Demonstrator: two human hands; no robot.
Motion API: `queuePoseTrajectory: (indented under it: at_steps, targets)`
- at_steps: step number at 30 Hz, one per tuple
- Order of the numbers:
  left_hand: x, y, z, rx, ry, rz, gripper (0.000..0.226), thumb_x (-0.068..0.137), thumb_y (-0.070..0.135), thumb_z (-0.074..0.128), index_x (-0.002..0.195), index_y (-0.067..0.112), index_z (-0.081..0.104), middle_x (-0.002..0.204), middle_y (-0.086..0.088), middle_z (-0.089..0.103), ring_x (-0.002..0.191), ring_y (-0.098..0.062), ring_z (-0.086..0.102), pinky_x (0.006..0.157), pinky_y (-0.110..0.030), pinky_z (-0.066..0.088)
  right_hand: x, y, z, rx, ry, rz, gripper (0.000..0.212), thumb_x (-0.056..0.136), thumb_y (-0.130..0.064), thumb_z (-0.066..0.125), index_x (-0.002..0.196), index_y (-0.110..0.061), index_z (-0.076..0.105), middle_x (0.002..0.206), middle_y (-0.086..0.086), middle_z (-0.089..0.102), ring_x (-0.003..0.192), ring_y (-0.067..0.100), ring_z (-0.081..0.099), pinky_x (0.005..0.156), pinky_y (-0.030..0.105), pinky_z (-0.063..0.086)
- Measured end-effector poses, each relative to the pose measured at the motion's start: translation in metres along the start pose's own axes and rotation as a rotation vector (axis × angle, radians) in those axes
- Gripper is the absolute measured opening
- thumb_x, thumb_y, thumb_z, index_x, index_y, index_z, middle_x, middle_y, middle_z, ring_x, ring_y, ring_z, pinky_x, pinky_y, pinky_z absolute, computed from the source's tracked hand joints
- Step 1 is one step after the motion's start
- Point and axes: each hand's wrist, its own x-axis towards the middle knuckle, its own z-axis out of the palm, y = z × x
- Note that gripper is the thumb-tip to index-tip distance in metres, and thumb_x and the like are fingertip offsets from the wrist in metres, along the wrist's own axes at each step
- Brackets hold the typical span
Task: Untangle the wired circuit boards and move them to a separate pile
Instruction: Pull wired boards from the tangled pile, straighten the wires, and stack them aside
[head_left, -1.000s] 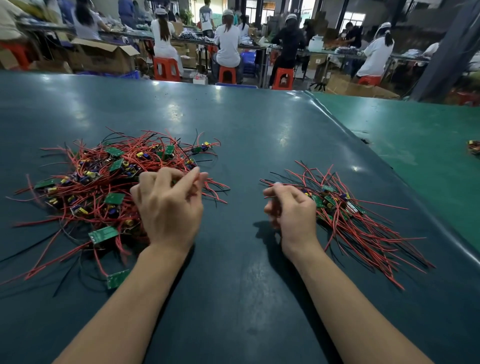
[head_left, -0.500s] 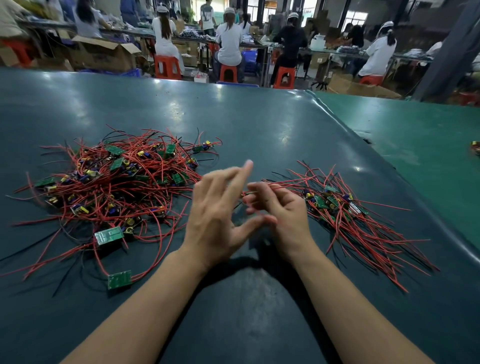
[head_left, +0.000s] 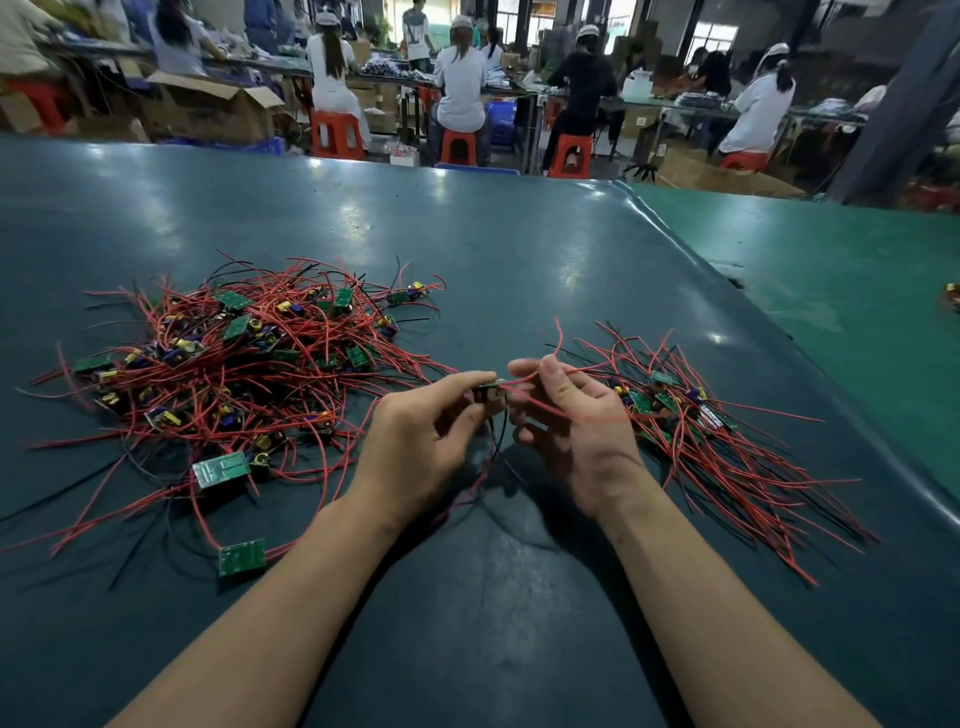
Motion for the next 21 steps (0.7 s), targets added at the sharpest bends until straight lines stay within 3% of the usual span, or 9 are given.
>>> queuePoseTrajectory:
  at_steps: [3,6,8,13,18,21]
  targets:
    - [0.006,0.0,0.001,-0.154,0.285,-0.184,0.019,0.097,0.033,0.059,0.095,0.017,0.069,0.067,0.005,0.068,0.055,-0.008,0.063,0.056,-0.028,0.053,0.003,0.004,-0.001,-0.165,0.083,-0.068,0.02,0.097,-0.023,0.054,0.096,-0.017,0.073,0.075,-0.004,0.068,0.064,0.013,0.061,0.052,0.02,0.049]
    - [0.019,-0.009,-0.008,-0.469,0.602,-0.617,0.052,0.104,0.047,0.034,0.08,0.015,0.067,0.053,-0.002,0.066,0.04,-0.012,0.054,0.043,-0.023,0.045,0.005,0.007,-0.001,-0.187,0.105,-0.095,0.018,0.096,-0.023,0.054,0.098,-0.02,0.072,0.091,-0.011,0.071,0.08,0.018,0.065,0.067,0.023,0.056]
    - [0.022,-0.013,-0.011,-0.636,0.693,-0.762,0.072,0.105,0.048,0.019,0.07,0.006,0.066,0.046,-0.005,0.063,0.034,-0.013,0.05,0.039,-0.02,0.039,0.007,0.007,0.0,-0.083,0.11,-0.08,0.021,0.092,-0.026,0.056,0.099,-0.014,0.071,0.098,-0.006,0.072,0.082,0.022,0.068,0.074,0.027,0.057]
    - [0.019,-0.009,-0.006,-0.776,0.711,-0.772,0.067,0.105,0.035,0.018,0.063,0.004,0.061,0.041,-0.004,0.056,0.032,-0.014,0.042,0.036,-0.017,0.031,0.009,-0.003,-0.004,0.24,0.123,-0.007,0.03,0.101,-0.024,0.046,0.094,-0.001,0.064,0.089,0.016,0.071,0.079,0.033,0.073,0.067,0.031,0.06]
    - [0.02,-0.014,-0.017,-1.19,0.623,-0.793,0.052,0.096,0.03,0.017,0.099,0.003,0.062,0.068,-0.014,0.068,0.041,-0.018,0.044,0.043,-0.017,0.032,0.009,-0.006,-0.009,0.377,0.103,0.063,0.032,0.102,-0.027,0.045,0.091,-0.004,0.064,0.082,0.014,0.071,0.073,0.027,0.073,0.056,0.024,0.056]
    - [0.021,-0.006,-0.009,-1.058,0.507,-0.825,0.033,0.093,0.01,0.025,0.098,0.006,0.057,0.064,-0.01,0.064,0.04,-0.013,0.044,0.04,-0.015,0.031,0.01,-0.006,-0.012,0.41,0.103,0.074,0.03,0.101,-0.028,0.046,0.092,-0.006,0.065,0.078,0.012,0.07,0.067,0.021,0.071,0.052,0.022,0.052]
